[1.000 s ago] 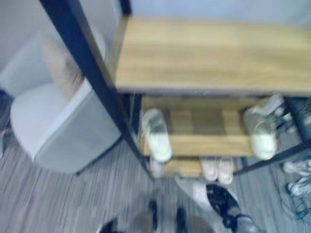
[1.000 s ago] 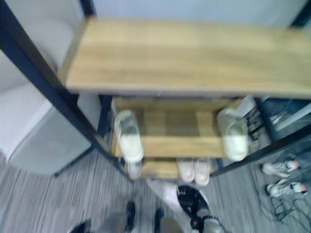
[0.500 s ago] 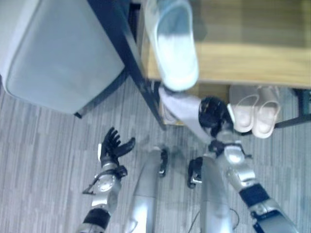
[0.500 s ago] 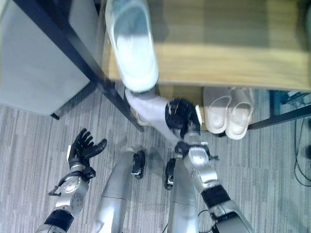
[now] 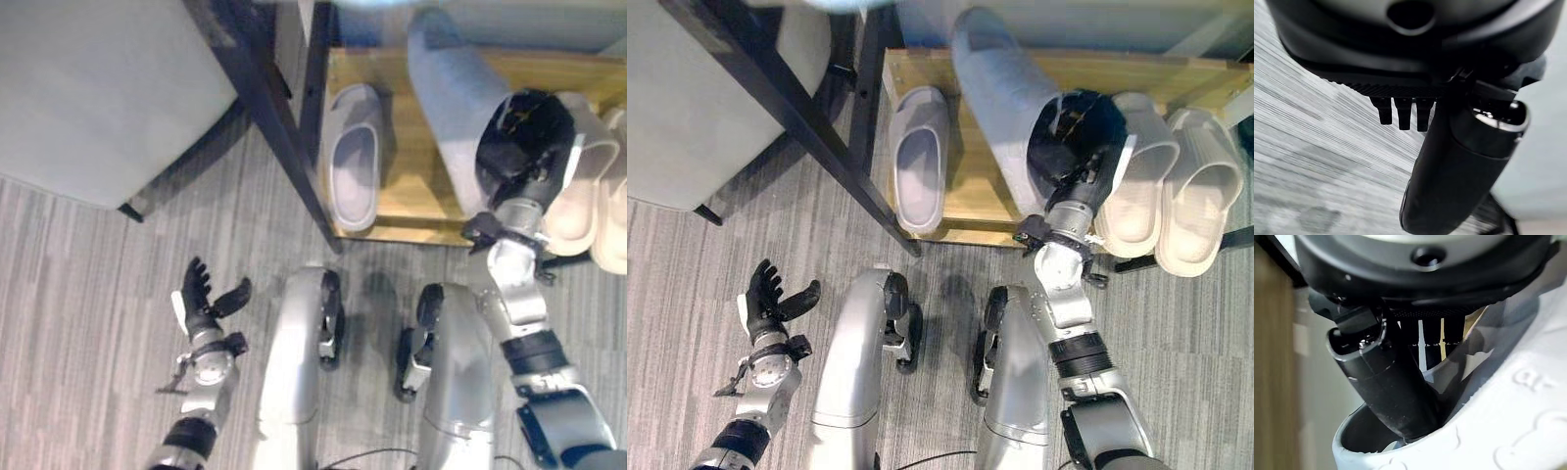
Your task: Arrange the slippers neatly on the shoe rack.
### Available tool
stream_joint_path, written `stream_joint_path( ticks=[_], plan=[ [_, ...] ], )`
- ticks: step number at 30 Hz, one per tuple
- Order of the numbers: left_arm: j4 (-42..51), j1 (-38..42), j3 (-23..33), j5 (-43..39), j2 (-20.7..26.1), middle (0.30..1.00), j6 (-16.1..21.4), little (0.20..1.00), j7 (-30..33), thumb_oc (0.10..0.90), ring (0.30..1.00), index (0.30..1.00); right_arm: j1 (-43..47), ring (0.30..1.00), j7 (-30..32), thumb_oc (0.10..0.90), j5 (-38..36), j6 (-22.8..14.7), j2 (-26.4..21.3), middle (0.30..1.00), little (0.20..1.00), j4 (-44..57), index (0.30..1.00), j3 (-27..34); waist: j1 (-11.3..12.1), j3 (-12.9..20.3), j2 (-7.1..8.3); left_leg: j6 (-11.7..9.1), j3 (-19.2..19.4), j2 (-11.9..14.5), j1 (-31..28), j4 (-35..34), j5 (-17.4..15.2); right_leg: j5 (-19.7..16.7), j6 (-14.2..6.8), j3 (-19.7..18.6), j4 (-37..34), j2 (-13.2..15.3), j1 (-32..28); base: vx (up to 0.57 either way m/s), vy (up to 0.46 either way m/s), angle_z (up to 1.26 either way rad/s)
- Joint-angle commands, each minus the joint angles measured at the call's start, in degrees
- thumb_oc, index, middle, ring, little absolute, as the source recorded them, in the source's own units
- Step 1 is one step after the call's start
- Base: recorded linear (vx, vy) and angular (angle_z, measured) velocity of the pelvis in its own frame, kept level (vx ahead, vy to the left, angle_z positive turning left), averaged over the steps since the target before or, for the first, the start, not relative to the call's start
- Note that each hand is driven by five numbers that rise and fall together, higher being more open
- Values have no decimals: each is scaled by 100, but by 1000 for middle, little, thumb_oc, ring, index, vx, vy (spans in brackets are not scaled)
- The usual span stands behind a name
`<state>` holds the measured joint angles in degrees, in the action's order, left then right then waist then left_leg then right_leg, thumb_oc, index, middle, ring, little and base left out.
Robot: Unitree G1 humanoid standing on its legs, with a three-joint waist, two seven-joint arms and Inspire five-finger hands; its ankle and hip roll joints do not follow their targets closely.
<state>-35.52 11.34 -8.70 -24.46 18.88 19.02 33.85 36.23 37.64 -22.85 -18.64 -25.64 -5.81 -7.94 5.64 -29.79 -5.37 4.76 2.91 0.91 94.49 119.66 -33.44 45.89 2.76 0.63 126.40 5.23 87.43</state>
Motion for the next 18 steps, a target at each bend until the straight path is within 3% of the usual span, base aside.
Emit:
stream_joint_path(
  ticks=[1,6,10,18],
  plan=[
    [250,129,214,118,266,900,547,900,421,800,900,900,871,300,137,400,538,-909,-159,300,300,1064,300,160,41,153,219,113,-724,-160,-460,308,-781,-656,111,-569,-321,-102,134,-15,-26,6],
    [218,101,4,112,359,900,645,900,694,800,900,900,1494,300,426,400,729,-670,-433,300,300,1184,300,-322,60,0,441,82,-726,-79,-454,340,-909,-698,173,-634,-259,-107,250,-38,-4,-1],
    [436,-24,-109,125,405,900,633,900,667,800,900,900,1513,300,573,400,951,-506,-493,300,300,1072,300,-350,100,0,448,124,-775,-88,-454,327,-962,-670,198,-576,-300,-115,251,-17,18,-2],
    [431,-106,-49,12,409,900,618,900,648,800,900,900,1401,300,556,400,677,-513,-348,300,300,627,300,-431,190,0,509,157,-842,-70,-454,305,-1005,-676,263,-471,-412,-129,251,-21,19,-7]
  ],
)
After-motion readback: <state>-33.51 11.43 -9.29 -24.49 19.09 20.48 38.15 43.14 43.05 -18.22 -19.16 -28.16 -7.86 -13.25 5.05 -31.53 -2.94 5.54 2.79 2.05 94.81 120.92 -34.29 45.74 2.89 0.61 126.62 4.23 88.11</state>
